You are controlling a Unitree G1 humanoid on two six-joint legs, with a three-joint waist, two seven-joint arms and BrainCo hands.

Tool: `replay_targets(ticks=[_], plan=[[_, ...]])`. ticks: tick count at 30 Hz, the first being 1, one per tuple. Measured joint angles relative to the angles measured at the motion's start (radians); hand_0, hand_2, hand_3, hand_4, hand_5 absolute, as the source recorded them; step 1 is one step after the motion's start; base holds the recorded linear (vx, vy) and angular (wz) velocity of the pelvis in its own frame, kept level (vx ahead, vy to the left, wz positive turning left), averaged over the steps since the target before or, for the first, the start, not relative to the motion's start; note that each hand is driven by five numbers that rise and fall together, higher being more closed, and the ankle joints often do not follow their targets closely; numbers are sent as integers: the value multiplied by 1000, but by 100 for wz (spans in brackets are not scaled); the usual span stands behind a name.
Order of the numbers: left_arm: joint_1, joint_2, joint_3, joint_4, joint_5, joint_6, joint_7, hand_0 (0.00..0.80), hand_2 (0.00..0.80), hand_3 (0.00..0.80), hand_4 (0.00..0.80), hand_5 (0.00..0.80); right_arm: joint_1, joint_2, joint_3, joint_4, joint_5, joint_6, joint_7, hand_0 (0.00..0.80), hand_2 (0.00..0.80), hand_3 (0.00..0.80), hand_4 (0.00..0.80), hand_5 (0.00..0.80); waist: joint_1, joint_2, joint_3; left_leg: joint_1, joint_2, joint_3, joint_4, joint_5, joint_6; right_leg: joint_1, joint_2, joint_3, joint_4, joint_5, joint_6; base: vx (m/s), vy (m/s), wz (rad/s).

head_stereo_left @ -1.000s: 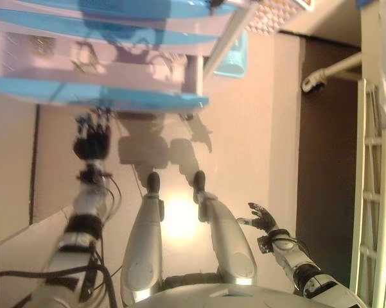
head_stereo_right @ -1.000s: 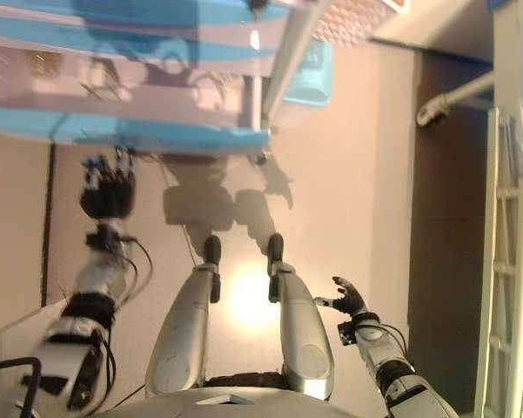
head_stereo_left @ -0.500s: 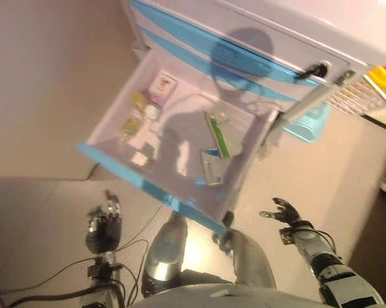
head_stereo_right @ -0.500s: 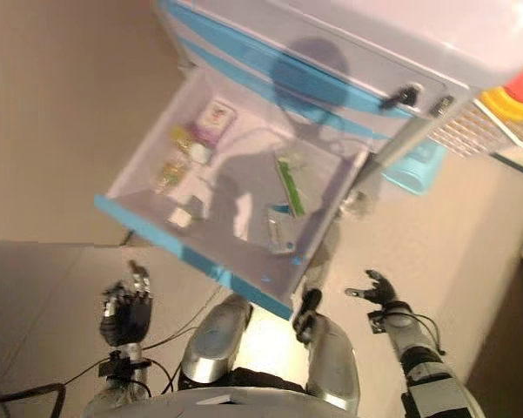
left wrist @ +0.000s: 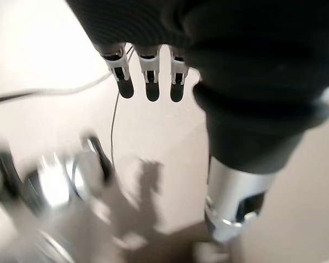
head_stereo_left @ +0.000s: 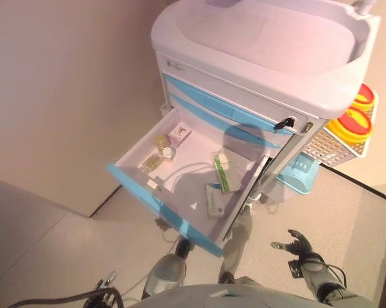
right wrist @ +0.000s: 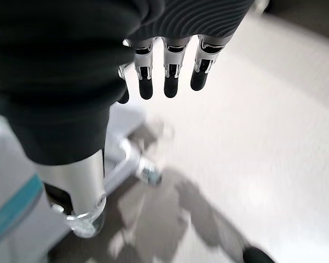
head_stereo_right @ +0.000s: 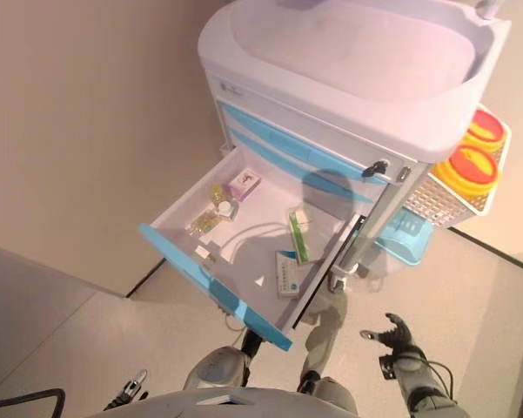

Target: Open the drawer and pick up the medicine

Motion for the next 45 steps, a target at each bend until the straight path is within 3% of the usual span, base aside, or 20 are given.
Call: replay_targets(ticks=[5,9,12,17,20,23,28,34,45], plan=[[30,4,-172,-48,318,-33,153,0,0,0,0,0,172,-12,4,-602,-140,-41,-125,0,0,0,0,0,-110,-5,-22,1,4,76,-4,-4,16,-32,26,107,-29,39,11,0,39,-50],[21,6,-274,-47,452,-60,182,0,0,0,0,0,201,-73,9,-854,-275,-146,-127,0,0,0,0,0,-171,-16,-43,22,15,129,-29,-8,25,-28,44,160,-73,68,20,8,41,-44],[-12,21,-314,-17,482,-61,195,0,0,0,0,0,162,-144,25,-978,-313,-240,-90,0,0,0,0,0,-188,-17,-45,38,17,141,-33,-11,30,-11,48,177,-92,79,25,14,28,-17],[-40,17,-329,-17,470,-60,197,0,0,0,0,0,47,-210,118,-1180,-353,-325,6,0,0,0,0,0,-162,-13,-56,36,15,139,-33,-11,32,-11,43,176,-93,80,27,1,4,2],[-45,16,-344,-21,467,-60,185,0,0,0,0,0,-35,-240,186,-1188,-407,-329,34,0,0,0,0,0,-125,-6,-73,35,14,137,-33,-11,31,-4,42,169,-95,80,27,7,20,9],[-57,21,-379,-25,455,-49,184,0,0,0,0,0,-138,-290,285,-1175,-424,-286,74,0,0,0,0,0,-101,0,-78,40,14,115,-32,-9,30,18,41,143,-108,80,28,3,26,23],[-67,16,-381,-32,426,-13,179,0,0,0,0,0,-327,-285,423,-1005,-503,-224,97,0,0,0,0,0,-37,-3,-81,30,12,76,-33,-1,22,37,41,99,-127,80,27,-19,20,25],[-62,18,-384,-37,424,25,180,0,0,0,0,0,-430,-274,525,-811,-550,-157,103,0,0,0,0,0,45,-12,-75,1,8,11,-33,11,14,57,41,23,-159,81,25,-36,-14,37],[-68,52,-376,-42,425,45,179,0,0,0,0,0,-605,-111,600,-448,-557,-19,157,0,0,0,0,0,182,-40,6,-17,-9,-92,-35,24,7,126,42,-105,-229,80,27,-4,-22,34]])
